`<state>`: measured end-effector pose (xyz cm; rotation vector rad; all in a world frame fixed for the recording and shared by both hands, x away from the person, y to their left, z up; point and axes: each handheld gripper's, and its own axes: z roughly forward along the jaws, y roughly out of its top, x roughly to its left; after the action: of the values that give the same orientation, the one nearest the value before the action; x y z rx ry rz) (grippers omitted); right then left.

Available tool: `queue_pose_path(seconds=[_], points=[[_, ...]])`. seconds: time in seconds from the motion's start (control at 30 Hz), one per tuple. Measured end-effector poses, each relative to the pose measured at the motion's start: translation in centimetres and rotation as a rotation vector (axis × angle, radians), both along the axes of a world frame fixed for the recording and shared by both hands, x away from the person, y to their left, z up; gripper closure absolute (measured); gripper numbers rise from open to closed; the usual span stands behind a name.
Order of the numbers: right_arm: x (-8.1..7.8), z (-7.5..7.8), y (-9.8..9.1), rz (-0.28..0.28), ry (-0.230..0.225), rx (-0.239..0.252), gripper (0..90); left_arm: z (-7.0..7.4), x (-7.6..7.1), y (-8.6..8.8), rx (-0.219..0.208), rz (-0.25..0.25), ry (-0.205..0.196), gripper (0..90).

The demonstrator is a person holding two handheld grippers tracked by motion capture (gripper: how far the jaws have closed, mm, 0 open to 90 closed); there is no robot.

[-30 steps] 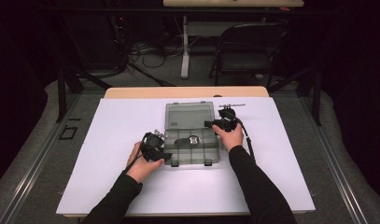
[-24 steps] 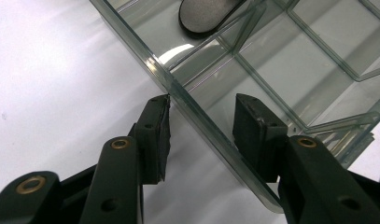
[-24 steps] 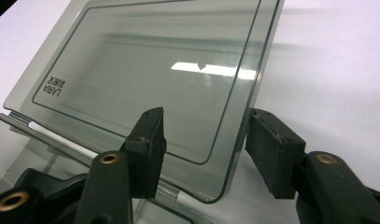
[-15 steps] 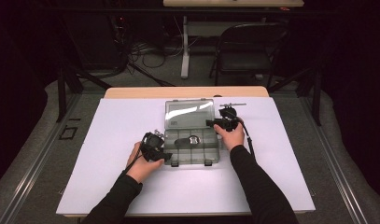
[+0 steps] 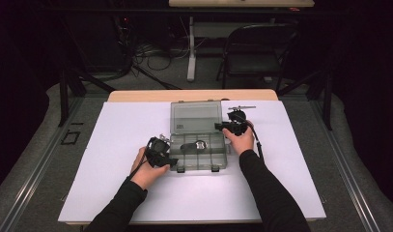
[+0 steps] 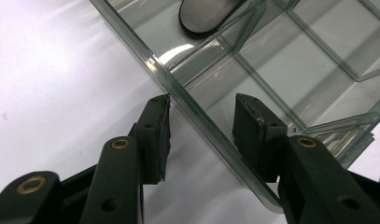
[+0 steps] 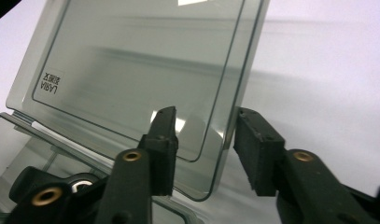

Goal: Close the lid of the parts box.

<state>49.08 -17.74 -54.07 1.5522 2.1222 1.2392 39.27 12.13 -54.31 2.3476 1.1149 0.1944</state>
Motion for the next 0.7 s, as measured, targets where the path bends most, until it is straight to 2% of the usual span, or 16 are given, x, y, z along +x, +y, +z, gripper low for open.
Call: queue_pose_path(seconds=[0.2, 0.4, 0.47, 0.7], points=[[-0.18, 0.54, -0.33, 0.021, -0.023, -0.023, 69.0, 0.0, 0.0, -0.01, 0.002, -0.001, -0.002, 56.4], [-0.25, 0.78, -0.75, 0.042, -0.034, -0.025, 74.2, -0.01, 0.0, 0.0, -0.001, -0.001, -0.002, 56.4], [-0.34, 0.9, -0.84, 0.039, -0.041, -0.034, 78.8, -0.01, -0.01, -0.02, 0.0, 0.0, -0.003, 56.5], [-0.48, 0.95, -1.03, 0.049, -0.055, -0.034, 81.1, -0.02, -0.02, -0.01, -0.002, 0.001, -0.003, 56.6]])
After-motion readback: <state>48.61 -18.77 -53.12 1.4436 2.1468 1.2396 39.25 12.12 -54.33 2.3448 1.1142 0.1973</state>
